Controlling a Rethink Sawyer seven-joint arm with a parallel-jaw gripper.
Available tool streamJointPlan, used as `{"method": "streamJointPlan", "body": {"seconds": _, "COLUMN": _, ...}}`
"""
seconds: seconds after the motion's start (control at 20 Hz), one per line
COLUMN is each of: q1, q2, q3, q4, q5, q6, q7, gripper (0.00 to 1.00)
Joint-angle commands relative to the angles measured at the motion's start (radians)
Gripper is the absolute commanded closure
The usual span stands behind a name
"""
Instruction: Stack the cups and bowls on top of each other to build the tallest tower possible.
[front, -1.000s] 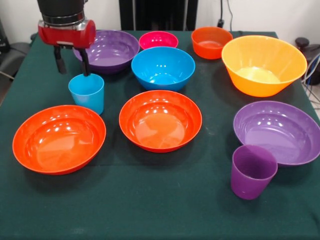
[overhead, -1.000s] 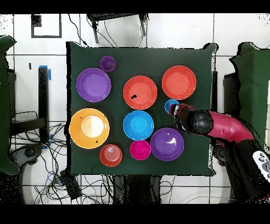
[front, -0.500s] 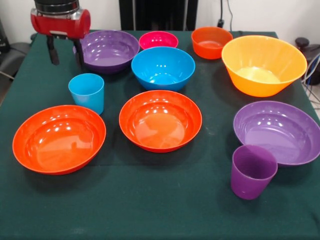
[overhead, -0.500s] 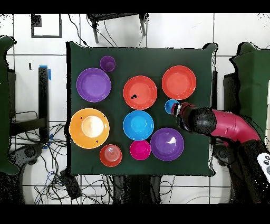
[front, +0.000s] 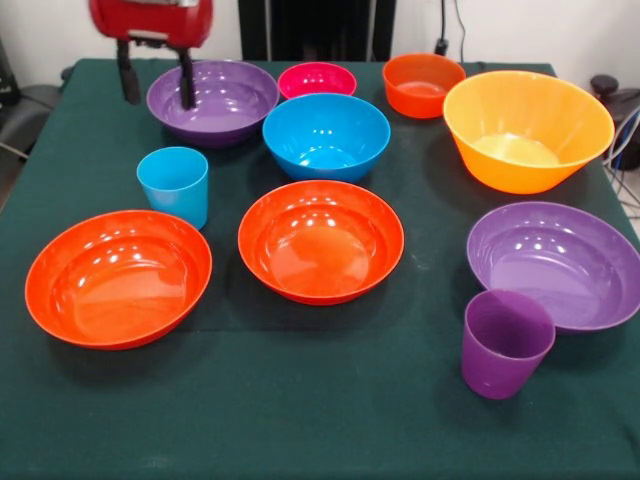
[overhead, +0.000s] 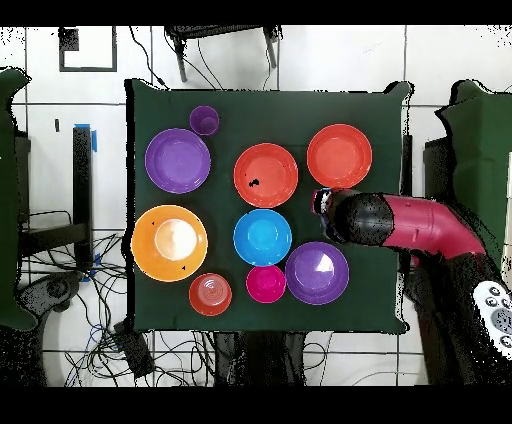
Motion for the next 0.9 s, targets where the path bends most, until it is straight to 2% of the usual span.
{"method": "streamJointPlan", "body": {"seconds": 0.05, "q1": 0.122, "q2": -0.074, "q3": -0.018, "q4": -0.011, "q5": 0.004, "q6": 0.115, "q7": 0.059, "gripper": 0.0}}
{"method": "streamJointPlan", "body": {"seconds": 0.3, "q1": 0.199, "q2": -0.108, "q3": -0.066, "q4": 0.054, "q5": 0.021, "q6": 0.077, "q7": 0.146, "gripper": 0.0}}
{"method": "streamJointPlan", "body": {"seconds": 0.65, "q1": 0.309, "q2": -0.18, "q3": -0.144, "q4": 0.263, "q5": 0.036, "q6": -0.092, "q7": 0.266, "gripper": 0.0}}
{"method": "streamJointPlan", "body": {"seconds": 0.9, "q1": 0.389, "q2": -0.177, "q3": -0.199, "q4": 0.333, "q5": 0.031, "q6": -0.182, "q7": 0.314, "gripper": 0.0}}
